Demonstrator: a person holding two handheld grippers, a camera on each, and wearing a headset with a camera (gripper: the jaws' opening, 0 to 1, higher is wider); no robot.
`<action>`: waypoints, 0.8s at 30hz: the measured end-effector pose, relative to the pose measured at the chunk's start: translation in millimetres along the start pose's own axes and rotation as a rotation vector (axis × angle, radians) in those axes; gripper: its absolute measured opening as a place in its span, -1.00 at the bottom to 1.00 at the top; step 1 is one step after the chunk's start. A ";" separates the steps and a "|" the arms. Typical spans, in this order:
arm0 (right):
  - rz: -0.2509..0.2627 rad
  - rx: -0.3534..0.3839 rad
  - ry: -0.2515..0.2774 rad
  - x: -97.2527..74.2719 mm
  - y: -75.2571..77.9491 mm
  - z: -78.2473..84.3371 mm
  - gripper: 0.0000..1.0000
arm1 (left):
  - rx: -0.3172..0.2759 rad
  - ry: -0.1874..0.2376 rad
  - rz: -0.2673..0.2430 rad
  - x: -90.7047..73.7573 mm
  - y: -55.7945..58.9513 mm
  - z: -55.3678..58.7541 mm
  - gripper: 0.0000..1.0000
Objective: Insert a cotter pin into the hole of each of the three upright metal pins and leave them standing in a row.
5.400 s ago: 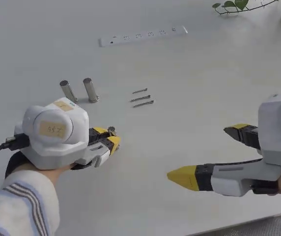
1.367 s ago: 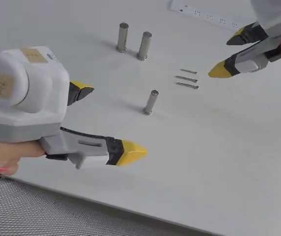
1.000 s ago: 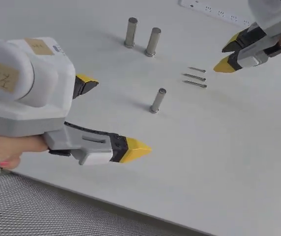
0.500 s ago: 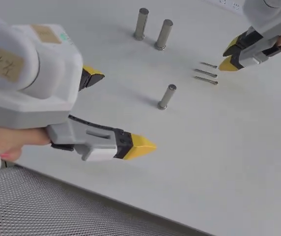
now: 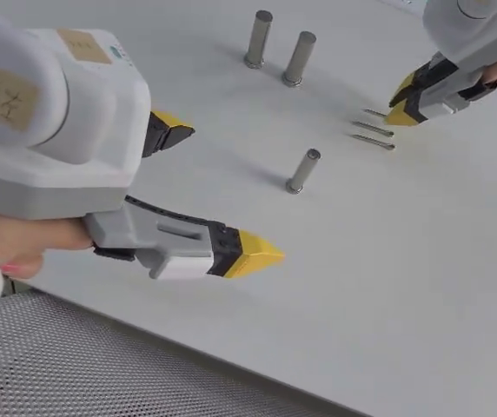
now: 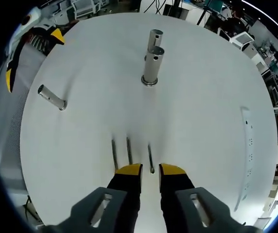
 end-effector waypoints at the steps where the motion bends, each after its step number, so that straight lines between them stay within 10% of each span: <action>1: -0.004 -0.007 -0.005 0.9 -0.9 0.1 -0.83 | -0.002 -0.003 0.003 0.6 0.2 0.7 0.77; 24: -0.065 -0.224 -0.101 -1.0 -8.6 -3.2 -1.00 | -0.016 -0.021 0.033 6.7 7.6 4.6 0.71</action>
Point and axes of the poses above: the centre of the closed fingertips' face, and the gripper's own axes: x roughly forward along the fingers, y roughly to its right, z roughly out of its underside, the point moved 3 cm from there along -x, roughly backward along the fingers, and after that the axes turned 15 degrees about z, right-handed, at the moved point
